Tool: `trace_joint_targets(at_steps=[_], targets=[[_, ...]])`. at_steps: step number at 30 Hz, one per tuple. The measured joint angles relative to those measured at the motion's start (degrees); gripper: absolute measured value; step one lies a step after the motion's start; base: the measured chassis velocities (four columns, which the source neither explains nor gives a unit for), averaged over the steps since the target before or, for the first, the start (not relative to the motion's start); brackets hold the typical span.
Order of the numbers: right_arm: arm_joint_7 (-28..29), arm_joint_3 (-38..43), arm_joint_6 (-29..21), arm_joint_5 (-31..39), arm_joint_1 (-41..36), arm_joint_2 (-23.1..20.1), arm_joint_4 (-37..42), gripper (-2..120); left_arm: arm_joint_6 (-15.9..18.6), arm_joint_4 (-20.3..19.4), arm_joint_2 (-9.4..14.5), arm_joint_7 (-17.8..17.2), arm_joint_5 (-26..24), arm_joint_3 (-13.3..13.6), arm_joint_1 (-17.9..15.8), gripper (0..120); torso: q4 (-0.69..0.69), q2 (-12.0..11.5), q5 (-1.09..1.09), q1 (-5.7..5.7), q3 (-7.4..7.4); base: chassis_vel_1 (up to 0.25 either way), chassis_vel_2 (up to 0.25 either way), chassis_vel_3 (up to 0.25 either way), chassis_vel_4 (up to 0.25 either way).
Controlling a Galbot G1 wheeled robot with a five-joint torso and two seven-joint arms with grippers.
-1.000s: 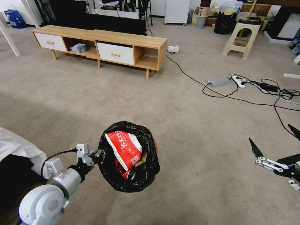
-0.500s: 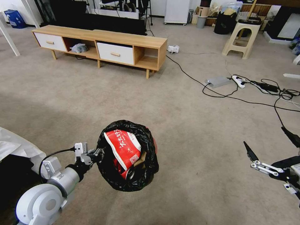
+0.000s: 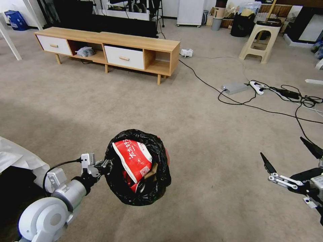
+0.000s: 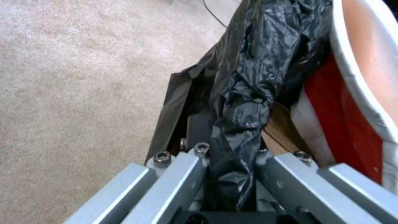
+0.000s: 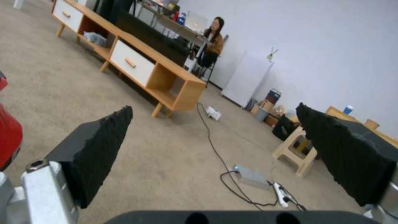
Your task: Pick up the trash bin, then pick up the garbage from the floor and place it into the trash bin.
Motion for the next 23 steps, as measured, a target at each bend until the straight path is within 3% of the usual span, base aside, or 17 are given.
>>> trace_joint_targets(at_steps=[23], targets=[[0.1, 0.2, 0.2, -0.7, 0.0, -0.2, -0.2, 100, -0.1, 0.1, 0.2, 0.1, 0.2, 0.3, 0.4, 1, 0.01, 0.0, 0.0, 0.0, 0.0, 0.0, 0.0, 0.0, 0.0]])
